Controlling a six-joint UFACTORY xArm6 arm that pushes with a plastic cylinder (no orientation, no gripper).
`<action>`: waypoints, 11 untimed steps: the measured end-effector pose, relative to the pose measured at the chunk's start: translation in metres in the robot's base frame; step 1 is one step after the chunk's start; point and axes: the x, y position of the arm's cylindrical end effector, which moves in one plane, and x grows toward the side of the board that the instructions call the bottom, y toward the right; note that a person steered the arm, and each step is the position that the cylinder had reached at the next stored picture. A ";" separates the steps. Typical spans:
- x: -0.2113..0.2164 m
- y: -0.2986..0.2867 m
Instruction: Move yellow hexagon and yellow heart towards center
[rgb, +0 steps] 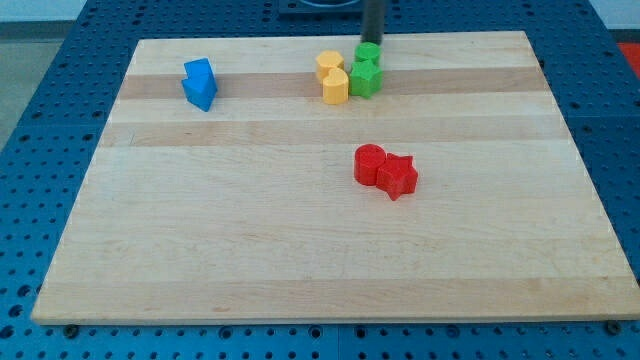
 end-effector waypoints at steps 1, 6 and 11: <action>0.001 -0.032; 0.048 -0.047; 0.086 -0.047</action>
